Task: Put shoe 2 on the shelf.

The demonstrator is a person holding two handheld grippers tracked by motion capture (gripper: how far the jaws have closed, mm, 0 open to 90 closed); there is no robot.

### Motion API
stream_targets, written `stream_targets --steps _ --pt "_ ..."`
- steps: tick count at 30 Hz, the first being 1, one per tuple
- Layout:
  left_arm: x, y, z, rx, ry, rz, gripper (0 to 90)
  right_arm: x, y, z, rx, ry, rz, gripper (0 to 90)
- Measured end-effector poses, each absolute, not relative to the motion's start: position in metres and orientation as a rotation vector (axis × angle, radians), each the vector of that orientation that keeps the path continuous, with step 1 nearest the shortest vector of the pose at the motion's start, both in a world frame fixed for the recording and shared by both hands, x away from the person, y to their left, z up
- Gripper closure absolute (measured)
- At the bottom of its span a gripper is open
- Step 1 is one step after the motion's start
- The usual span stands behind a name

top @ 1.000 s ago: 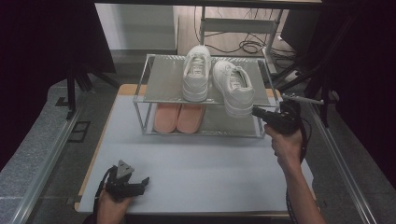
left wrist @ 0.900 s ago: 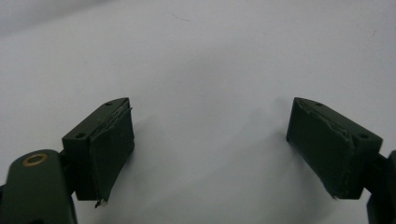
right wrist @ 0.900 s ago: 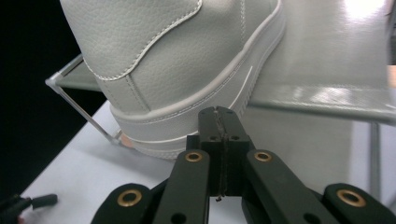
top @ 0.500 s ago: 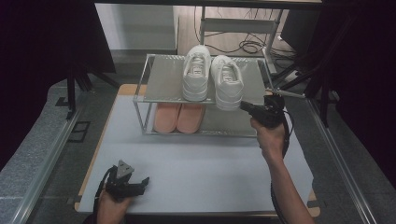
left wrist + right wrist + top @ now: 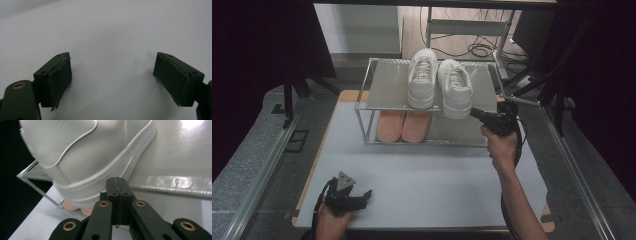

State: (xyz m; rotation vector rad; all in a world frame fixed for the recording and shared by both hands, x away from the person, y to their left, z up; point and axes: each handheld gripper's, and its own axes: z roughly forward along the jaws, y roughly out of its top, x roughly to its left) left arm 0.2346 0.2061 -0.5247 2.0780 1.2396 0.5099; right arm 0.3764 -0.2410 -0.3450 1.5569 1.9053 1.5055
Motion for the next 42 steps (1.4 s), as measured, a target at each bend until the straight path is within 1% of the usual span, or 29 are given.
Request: stream_targets --steps 6,24,37,42 --pt "0.235 0.206 -0.525 2.077 1.238 0.511 15.0 0.367 -0.238 -0.345 1.527 1.943 1.548 90.0" --pt "0.235 0.206 -0.525 2.08 1.237 0.516 15.0 0.383 -0.206 -0.348 1.502 1.949 1.526 90.0" --pt "0.234 0.206 -0.525 2.079 1.238 0.513 15.0 0.401 -0.208 -0.348 1.542 1.897 1.513 90.0" --pt "0.235 0.206 -0.524 2.08 1.238 0.51 15.0 0.397 -0.213 -0.35 1.534 1.925 1.517 90.0"
